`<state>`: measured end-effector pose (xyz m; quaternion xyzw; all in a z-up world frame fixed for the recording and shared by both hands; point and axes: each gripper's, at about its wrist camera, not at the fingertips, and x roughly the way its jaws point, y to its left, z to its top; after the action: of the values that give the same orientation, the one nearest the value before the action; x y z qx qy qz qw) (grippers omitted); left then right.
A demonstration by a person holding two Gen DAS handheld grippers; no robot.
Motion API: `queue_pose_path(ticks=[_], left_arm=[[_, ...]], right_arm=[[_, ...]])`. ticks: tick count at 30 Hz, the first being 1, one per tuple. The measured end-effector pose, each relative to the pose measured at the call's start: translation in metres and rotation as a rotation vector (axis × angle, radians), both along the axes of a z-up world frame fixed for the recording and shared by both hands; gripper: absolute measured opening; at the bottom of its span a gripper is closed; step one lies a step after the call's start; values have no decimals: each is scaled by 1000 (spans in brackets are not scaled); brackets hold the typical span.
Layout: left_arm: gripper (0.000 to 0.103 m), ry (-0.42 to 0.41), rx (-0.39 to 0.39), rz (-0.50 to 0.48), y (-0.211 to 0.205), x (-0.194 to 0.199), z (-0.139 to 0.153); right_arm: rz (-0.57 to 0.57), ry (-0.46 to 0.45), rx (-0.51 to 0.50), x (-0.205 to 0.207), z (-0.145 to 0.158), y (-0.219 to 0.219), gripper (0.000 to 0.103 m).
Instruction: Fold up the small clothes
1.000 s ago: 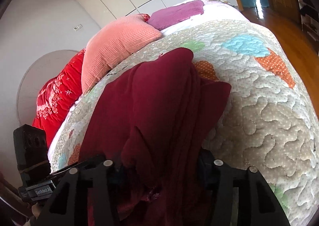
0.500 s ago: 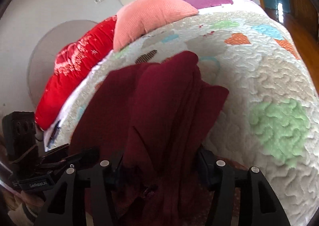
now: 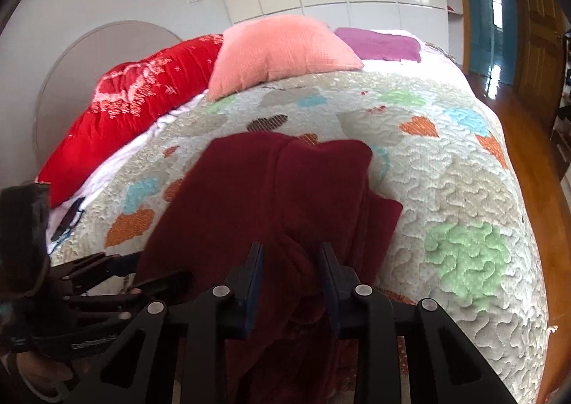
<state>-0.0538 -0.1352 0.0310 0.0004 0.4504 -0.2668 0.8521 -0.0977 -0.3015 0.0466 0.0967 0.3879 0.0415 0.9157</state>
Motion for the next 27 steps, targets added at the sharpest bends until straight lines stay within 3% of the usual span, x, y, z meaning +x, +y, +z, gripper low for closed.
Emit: queue_pose_path(ticks=[4,9,15,21,25,27], left_arm=[[61,-27,26,-3,-6,-1,1],[61,-40,36,16,-6,-4,5],[61,-123,65,52,1,-15,20],[61,-173,91,67,3,-29,25],[61,-208,102,77,6,-39,29],[61,-227,105,87,6,-44,32]], right_arm=[[-34,35,83,5,-23,-19,30],[-33,24,41,-7,-8,-11,30],[6,-41,15,-42,17,10,30],[-21,54,-69,-45,-19,20,30],[-32,25,-32,-56,-10,19,30],[-31,-6,-36,-64,1,22,36]])
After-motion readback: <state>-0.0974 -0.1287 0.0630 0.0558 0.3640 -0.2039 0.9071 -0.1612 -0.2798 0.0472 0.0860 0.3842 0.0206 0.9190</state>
